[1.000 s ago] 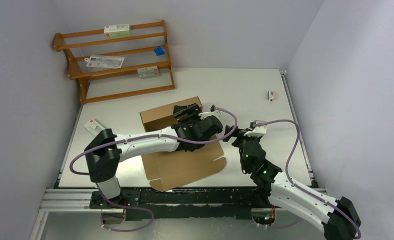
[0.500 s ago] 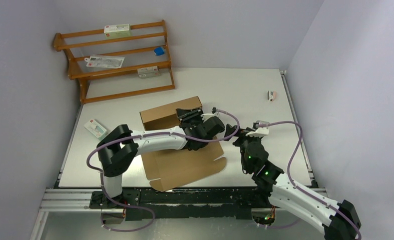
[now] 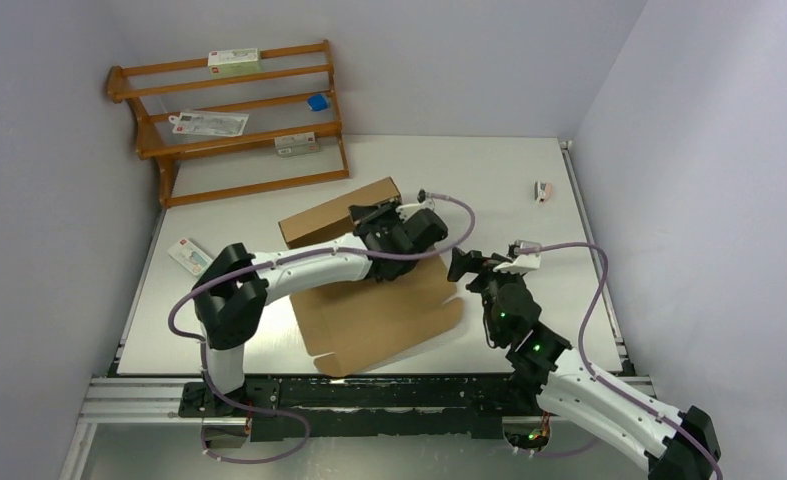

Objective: Fold the paper box

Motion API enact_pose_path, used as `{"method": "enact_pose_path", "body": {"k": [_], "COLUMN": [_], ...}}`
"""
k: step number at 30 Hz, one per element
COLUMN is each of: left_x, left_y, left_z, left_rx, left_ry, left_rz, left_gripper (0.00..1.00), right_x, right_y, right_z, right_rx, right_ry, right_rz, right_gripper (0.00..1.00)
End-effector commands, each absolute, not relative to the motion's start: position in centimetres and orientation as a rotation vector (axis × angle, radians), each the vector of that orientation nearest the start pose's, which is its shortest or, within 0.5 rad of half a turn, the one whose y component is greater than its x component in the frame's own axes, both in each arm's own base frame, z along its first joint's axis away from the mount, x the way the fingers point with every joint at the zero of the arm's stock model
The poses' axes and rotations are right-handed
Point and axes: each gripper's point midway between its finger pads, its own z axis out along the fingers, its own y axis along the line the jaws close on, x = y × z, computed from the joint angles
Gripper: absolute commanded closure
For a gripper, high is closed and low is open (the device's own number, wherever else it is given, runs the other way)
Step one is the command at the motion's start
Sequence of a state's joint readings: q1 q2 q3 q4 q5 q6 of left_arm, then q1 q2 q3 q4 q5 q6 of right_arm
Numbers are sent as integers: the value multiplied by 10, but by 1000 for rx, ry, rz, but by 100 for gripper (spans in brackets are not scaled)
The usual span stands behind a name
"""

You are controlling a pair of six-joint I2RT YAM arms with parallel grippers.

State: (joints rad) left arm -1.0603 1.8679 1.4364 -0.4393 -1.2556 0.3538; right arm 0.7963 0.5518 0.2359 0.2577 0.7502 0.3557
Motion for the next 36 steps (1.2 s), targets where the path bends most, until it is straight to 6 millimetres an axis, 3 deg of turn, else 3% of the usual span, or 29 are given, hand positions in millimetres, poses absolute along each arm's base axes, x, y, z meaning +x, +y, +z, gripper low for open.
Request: {"method": "enact_pose_path", "body": {"k": [1, 8, 14, 17, 21, 25, 30, 36], "left_x": [358, 388, 397, 401, 394, 379, 356, 330], "left_y": [-244, -217, -188, -164, -146, -132, -144, -159], "left_z": [211, 192, 171, 160, 144, 123, 95, 67], "left_rx": [742, 643, 478, 340, 199, 77, -72, -322], "left_ry": [1893, 2183, 2414, 2523, 2661, 2738, 2783, 2767], "left_rz": [916, 671, 394, 212, -47, -147, -316, -491], "left_gripper": [95, 94, 94, 95, 95, 93, 90, 91], "right_x": [257, 248, 231, 226, 223, 223, 225, 221], "right_y": [115, 126, 152, 160, 163, 161, 161, 167], "right_z": [214, 276, 327, 339, 341, 330, 317, 315], "right_rx": [188, 80, -78, -134, -169, -174, -189, -238], "right_ry": [1591, 1563, 1529, 1526, 1522, 1532, 1563, 1574], "right_rz": [327, 399, 555, 584, 597, 579, 556, 574], "right_gripper": [1, 1, 1, 1, 1, 1, 1, 2]}}
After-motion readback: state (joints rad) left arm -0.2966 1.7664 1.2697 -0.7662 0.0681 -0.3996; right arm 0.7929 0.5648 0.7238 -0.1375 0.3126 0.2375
